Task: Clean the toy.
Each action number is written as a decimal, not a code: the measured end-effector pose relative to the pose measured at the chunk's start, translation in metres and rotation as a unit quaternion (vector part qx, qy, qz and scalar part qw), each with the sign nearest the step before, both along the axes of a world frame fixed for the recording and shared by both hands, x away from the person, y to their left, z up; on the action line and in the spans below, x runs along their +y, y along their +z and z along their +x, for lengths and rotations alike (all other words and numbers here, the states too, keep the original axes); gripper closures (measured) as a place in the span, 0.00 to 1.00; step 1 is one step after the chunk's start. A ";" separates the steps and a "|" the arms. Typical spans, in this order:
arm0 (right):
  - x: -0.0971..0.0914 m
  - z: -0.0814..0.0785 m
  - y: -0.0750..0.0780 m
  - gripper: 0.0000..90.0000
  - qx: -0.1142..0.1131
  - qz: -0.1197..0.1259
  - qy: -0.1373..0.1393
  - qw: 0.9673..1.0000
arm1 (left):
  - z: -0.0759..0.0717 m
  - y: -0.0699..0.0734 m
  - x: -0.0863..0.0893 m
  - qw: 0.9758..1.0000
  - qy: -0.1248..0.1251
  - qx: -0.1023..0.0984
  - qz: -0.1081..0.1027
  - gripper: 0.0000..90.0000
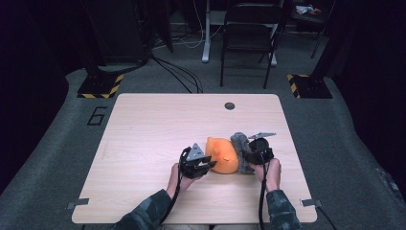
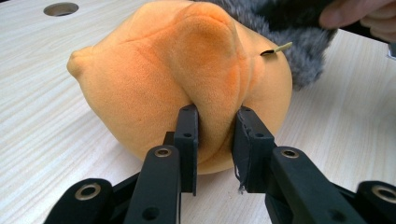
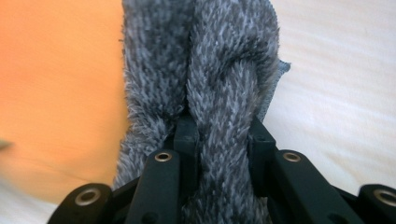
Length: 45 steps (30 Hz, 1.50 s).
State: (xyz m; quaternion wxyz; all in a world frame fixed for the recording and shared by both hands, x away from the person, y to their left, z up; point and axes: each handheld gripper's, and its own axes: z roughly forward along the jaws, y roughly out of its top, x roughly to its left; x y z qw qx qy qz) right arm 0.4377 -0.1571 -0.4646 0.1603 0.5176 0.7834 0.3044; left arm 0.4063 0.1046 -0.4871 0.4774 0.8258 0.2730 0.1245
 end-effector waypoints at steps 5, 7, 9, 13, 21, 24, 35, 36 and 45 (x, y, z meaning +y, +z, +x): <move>-0.008 0.005 -0.026 0.80 0.038 -0.019 -0.021 0.999 | 0.001 0.000 0.000 1.000 0.000 0.000 -0.002 0.81; -0.008 0.006 -0.036 0.80 0.039 -0.023 -0.020 0.999 | 0.003 0.000 0.002 1.000 0.001 0.005 -0.004 0.81; -0.005 0.006 -0.032 0.80 0.043 -0.040 -0.013 0.998 | 0.003 0.000 0.003 1.000 0.004 0.004 -0.004 0.81; -0.007 0.002 -0.012 0.81 0.024 -0.052 -0.021 0.998 | 0.003 0.000 0.003 1.000 0.007 0.004 -0.005 0.81; 0.001 -0.013 0.047 0.81 -0.068 0.005 0.000 0.998 | 0.005 -0.002 0.004 1.000 0.008 0.010 -0.006 0.81; 0.018 -0.018 0.054 0.81 -0.070 0.011 0.036 0.997 | 0.005 -0.002 0.004 1.000 0.008 0.010 -0.005 0.81; 0.032 -0.011 0.018 0.81 -0.042 -0.036 0.031 0.998 | -0.002 -0.002 0.000 0.999 0.020 -0.015 0.021 0.48; 0.030 -0.010 0.018 0.81 -0.039 -0.032 0.029 0.998 | -0.003 -0.005 -0.001 0.999 0.023 -0.014 0.031 0.45; 0.030 -0.010 0.018 0.81 -0.043 -0.034 0.030 0.998 | -0.002 -0.015 -0.010 0.998 0.030 -0.031 0.035 0.59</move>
